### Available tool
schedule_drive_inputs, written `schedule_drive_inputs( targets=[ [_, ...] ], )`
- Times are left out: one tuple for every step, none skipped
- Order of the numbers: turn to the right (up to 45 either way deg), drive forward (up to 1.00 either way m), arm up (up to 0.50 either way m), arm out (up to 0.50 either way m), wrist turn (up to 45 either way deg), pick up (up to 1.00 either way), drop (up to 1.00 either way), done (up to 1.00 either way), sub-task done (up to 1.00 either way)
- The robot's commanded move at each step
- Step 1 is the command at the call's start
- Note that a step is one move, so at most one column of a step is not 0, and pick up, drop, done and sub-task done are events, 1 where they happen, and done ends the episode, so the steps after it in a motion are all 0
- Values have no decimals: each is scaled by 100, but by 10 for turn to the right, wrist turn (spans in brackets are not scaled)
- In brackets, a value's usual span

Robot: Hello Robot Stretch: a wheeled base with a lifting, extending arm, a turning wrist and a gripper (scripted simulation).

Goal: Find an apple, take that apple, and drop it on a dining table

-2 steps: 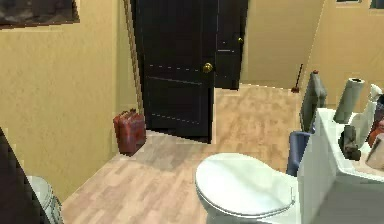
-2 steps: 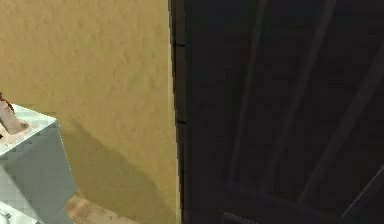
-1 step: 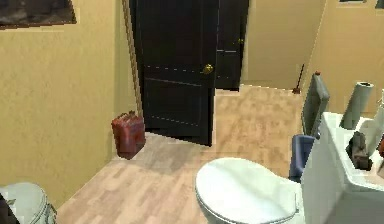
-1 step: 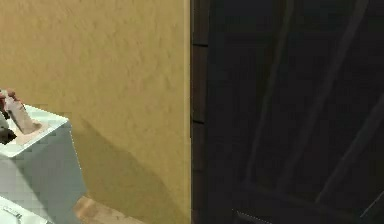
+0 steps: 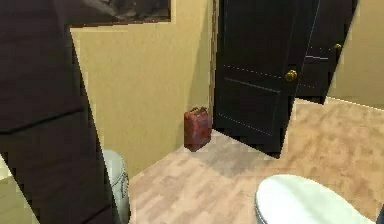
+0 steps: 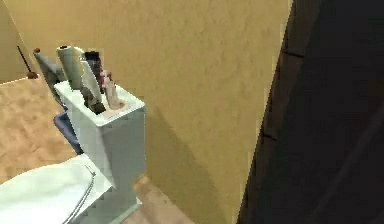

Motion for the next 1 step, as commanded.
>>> schedule_drive_inputs(
  targets=[
    [0, 40, 0, 0, 0, 0, 0, 0, 0]
  ],
)
